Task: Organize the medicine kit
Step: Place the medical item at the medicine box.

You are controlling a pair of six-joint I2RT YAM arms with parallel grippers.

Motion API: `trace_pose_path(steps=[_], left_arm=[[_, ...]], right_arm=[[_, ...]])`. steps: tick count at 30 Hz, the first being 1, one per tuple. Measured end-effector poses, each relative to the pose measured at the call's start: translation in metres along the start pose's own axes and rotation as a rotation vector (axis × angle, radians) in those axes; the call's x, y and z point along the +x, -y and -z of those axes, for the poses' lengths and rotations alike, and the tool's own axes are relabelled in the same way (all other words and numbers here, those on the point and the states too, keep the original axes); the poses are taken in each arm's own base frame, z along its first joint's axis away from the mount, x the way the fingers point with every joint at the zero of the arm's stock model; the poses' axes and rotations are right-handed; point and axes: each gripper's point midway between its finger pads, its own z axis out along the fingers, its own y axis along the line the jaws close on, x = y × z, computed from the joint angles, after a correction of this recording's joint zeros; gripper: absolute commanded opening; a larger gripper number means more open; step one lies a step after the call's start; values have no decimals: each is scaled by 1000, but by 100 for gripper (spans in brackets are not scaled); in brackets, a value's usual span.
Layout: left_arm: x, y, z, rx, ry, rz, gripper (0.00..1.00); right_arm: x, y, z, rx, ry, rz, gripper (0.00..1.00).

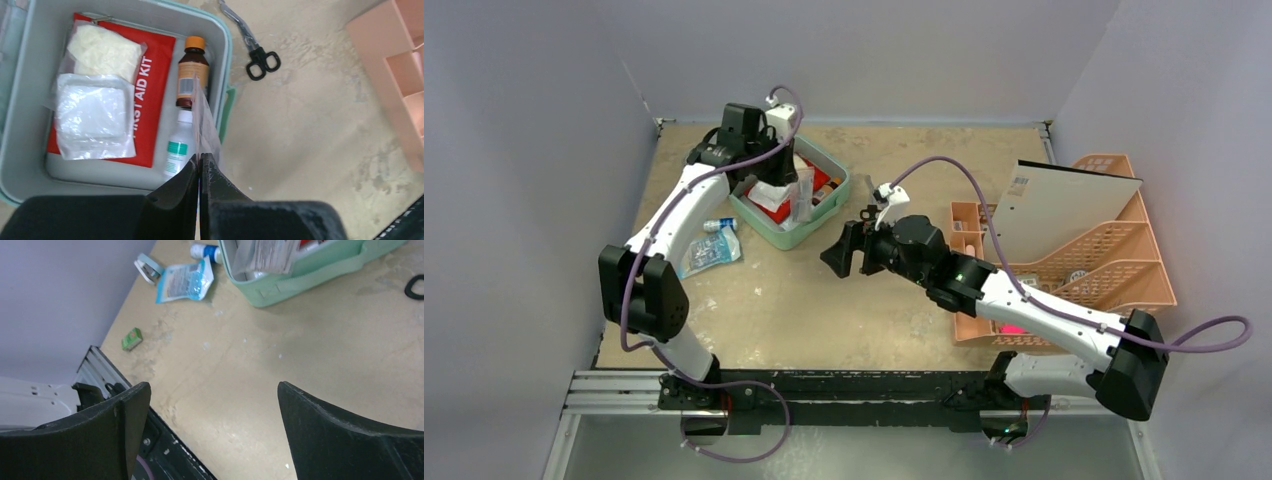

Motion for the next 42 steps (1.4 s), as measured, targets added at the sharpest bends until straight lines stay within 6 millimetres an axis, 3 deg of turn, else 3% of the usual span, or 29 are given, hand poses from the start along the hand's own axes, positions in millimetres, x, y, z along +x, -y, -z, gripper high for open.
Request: trace_pose_path(steps=[4,18,26,42], left_arm=[[-2,-10,-9,-17,-10,-78,0],[-11,-37,-45,-44,-48,-249,0],[-1,-53,-76,-50,-74,-332,0],[-6,-71,-125,-50,-2,-395,0]], right_arm=[[12,9,3,27,-38,7,99],[17,16,5,47,-55,42,99],[7,14,13,47,-21,52,99],[-2,21,25,79,31,56,99]])
